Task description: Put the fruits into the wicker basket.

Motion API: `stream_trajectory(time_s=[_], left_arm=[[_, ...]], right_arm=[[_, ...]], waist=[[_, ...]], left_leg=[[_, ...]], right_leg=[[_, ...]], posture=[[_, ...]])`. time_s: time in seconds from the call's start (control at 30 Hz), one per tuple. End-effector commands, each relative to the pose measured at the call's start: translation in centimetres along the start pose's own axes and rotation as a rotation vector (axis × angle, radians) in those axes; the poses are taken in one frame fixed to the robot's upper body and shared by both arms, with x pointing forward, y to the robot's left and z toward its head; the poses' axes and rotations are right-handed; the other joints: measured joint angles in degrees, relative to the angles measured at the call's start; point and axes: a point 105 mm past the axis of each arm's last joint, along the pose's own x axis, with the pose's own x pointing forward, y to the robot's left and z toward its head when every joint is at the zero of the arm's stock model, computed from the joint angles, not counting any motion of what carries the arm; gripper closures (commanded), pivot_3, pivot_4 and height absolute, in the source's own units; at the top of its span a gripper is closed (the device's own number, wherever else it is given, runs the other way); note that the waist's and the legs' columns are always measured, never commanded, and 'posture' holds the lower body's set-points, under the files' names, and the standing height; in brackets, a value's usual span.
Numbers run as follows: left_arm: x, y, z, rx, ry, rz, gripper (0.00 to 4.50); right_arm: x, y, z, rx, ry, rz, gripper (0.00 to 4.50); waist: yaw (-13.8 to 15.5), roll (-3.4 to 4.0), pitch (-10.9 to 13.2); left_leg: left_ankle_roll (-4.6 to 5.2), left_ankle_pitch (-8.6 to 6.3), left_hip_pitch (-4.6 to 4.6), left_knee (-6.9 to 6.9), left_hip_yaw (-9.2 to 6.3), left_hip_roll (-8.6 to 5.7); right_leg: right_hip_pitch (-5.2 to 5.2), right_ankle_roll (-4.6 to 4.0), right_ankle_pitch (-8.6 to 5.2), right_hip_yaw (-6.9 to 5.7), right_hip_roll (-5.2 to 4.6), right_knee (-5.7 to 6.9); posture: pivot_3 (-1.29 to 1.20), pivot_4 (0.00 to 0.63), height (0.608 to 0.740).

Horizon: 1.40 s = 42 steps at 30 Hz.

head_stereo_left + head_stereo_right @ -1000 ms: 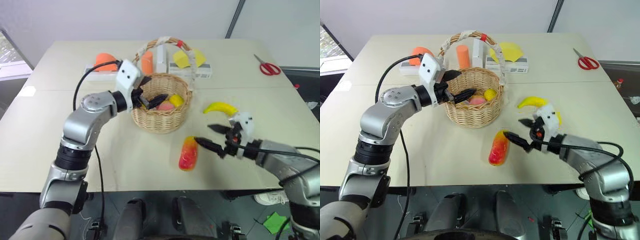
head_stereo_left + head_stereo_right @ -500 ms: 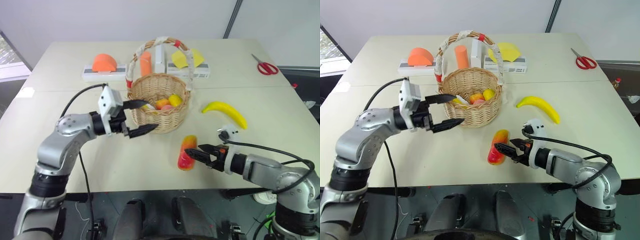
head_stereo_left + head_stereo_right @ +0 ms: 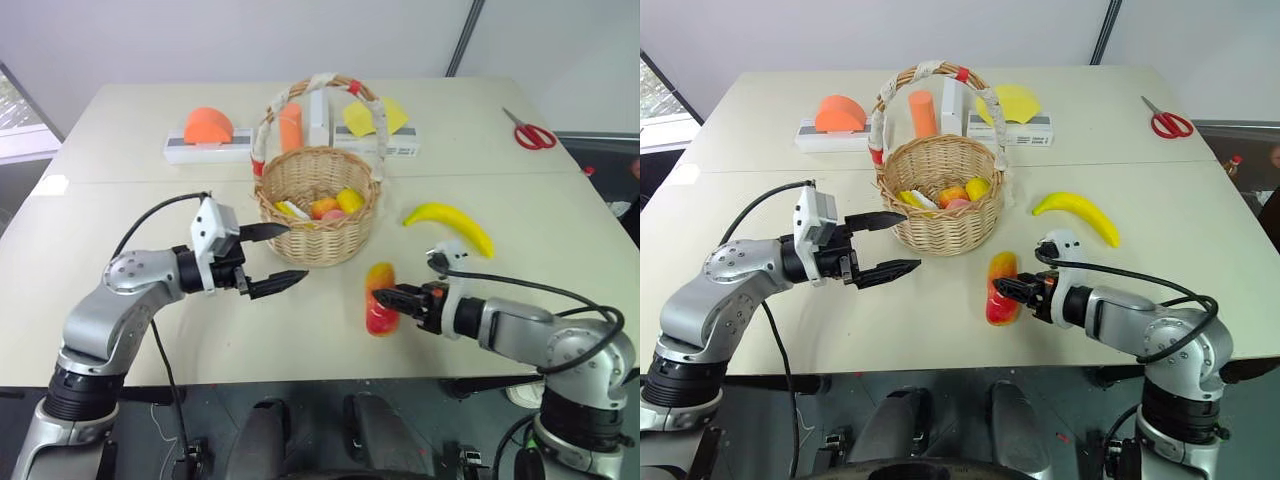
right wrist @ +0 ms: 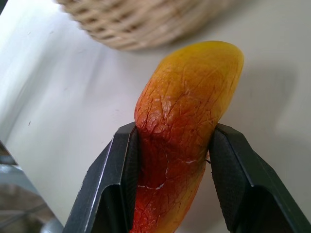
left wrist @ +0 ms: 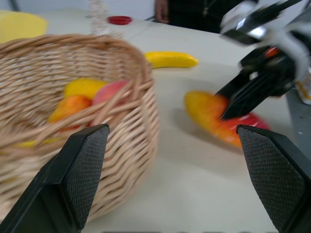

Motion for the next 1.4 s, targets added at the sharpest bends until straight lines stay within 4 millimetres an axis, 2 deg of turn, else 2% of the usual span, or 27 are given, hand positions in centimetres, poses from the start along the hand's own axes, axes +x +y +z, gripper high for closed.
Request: stream_trajectory(time_s=[0.03,0.1,0.13,0.23,0.37,0.53,0.6,0.63,0.73,0.8,0.9,0.97,1.03,1.13,1.27,1.4], left_arm=[[-1.7,1.3,0.7,0.013,-0.038,0.090,0.00],[-2.5,1.6,0.3,-0.007,-0.044,0.118,0.00],[-2.7,1.6,0.3,-0.019,-0.054,0.129,0.00],[-2.7,1.6,0.3,-0.031,-0.072,0.140,0.00],[-2.2,1.4,0.8,-0.032,-0.101,0.142,0.00],[-1.6,0.7,1.3,-0.027,-0.124,0.135,0.00],[-1.4,0.5,1.4,-0.026,-0.132,0.134,0.00],[-1.3,0.3,1.5,-0.026,-0.136,0.134,0.00],[-1.1,0.0,1.5,-0.030,-0.141,0.130,0.00],[-0.9,-0.2,1.5,-0.032,-0.142,0.126,0.00],[-0.2,-0.8,1.8,-0.036,-0.155,0.094,0.00],[0.4,-1.5,1.8,-0.041,-0.157,0.055,0.00],[1.0,-2.1,1.7,-0.045,-0.150,0.025,0.00],[1.9,-2.9,1.4,-0.043,-0.138,-0.027,0.00],[3.6,-3.9,1.6,-0.035,-0.154,-0.095,0.00],[4.4,-4.5,1.9,-0.034,-0.170,-0.127,0.00]], right_arm=[[-1.0,3.7,4.2,-0.264,-0.141,0.143,2.81],[-0.9,5.3,6.5,-0.442,-0.196,0.168,2.81],[-0.2,5.7,8.0,-0.532,-0.234,0.155,2.81],[1.7,6.1,10.7,-0.683,-0.293,0.113,2.81],[4.9,5.6,14.7,-0.762,-0.357,0.013,2.81],[8.0,4.6,17.0,-0.775,-0.385,-0.059,2.81],[8.3,4.5,17.3,-0.765,-0.401,-0.063,1.89],[8.4,4.6,17.4,-0.761,-0.414,-0.057,1.58],[8.0,5.4,17.8,-0.752,-0.459,-0.034,0.03],[6.9,6.0,17.6,-0.784,-0.488,0.000,0.03],[3.1,5.8,15.3,-0.847,-0.470,0.094,0.03],[1.0,4.2,13.2,-0.862,-0.387,0.076,0.03],[-0.2,2.0,11.8,-0.845,-0.312,0.000,0.03],[-1.5,-2.8,10.3,-0.835,-0.195,-0.204,0.03],[-2.5,-9.2,8.3,-0.745,-0.082,-0.439,0.03],[-2.9,-13.7,6.9,-0.643,-0.036,-0.585,0.03]], waist=[[-0.1,0.00,0.0],[-0.3,0.02,0.0],[-0.8,0.04,0.0],[-1.2,-0.02,0.0],[-1.1,-0.03,0.0],[-1.0,-0.03,0.0],[-0.9,-0.03,0.0],[-0.9,-0.03,0.0],[-1.0,-0.03,0.0],[-1.0,-0.03,0.0],[0.0,-0.03,0.0],[0.7,-0.04,0.0],[0.8,-0.04,0.0],[0.2,-0.02,0.0],[0.0,-0.02,0.0],[0.0,-0.02,0.0]], left_leg=[[0.00,0.00,0.01,0.00,0.00,0.00],[0.00,0.00,0.01,0.00,0.04,0.03],[0.00,0.00,0.02,0.01,0.06,0.02],[0.00,0.00,0.01,-0.01,0.00,0.07],[0.00,0.00,-0.04,-0.02,-0.02,0.04],[-0.01,0.00,-0.10,-0.02,-0.02,0.01],[-0.01,0.00,-0.14,-0.05,-0.05,0.00],[-0.01,0.00,-0.17,-0.05,-0.06,0.00],[-0.03,0.02,-0.56,0.01,-0.04,-0.01],[-0.11,0.06,-0.88,0.08,-0.06,-0.01],[-0.11,0.06,-0.96,0.06,-0.17,-0.03],[-0.06,0.03,-1.00,0.04,-0.23,-0.10],[-0.02,0.01,-0.99,0.06,-0.21,-0.18],[-0.02,0.01,-0.88,0.12,-0.03,-0.17],[-0.05,0.04,-0.75,0.15,0.10,-0.11],[-0.05,0.05,-0.72,0.16,0.35,-0.10]], right_leg=[[0.00,0.00,0.00,0.00,0.01,0.00],[-0.02,0.00,0.00,0.01,0.02,-0.02],[-0.02,0.00,0.00,0.01,0.02,-0.01],[-0.03,-0.02,-0.01,-0.04,0.02,-0.03],[-0.06,-0.05,-0.02,-0.06,-0.06,-0.02],[-0.12,-0.06,0.00,-0.05,-0.15,0.00],[-0.15,-0.06,0.00,-0.05,-0.17,0.01],[-0.18,-0.06,0.00,-0.05,-0.18,0.01],[-0.62,-0.06,0.02,-0.04,-0.21,0.12],[-0.99,-0.06,0.03,-0.04,-0.22,0.28],[-1.05,-0.07,0.03,-0.07,-0.23,0.28],[-0.97,-0.07,0.03,-0.12,-0.27,0.12],[-0.89,-0.05,0.04,-0.16,-0.36,0.02],[-0.83,0.00,0.07,-0.10,-0.38,0.04],[-0.81,-0.03,0.07,-0.01,-0.09,0.13],[-0.80,-0.04,0.08,0.05,-0.03,0.18]], posture=[[0.00,0.150,0.740],[0.00,0.150,0.740],[0.00,0.150,0.740],[0.00,0.150,0.740],[0.00,0.150,0.740],[0.00,0.150,0.740],[0.00,0.150,0.740],[0.00,0.150,0.740],[0.00,0.150,0.740],[0.00,0.150,0.740],[0.00,0.150,0.740],[0.00,0.150,0.740],[0.00,0.150,0.740],[0.00,0.150,0.740],[0.00,0.150,0.740],[0.00,0.150,0.740]])
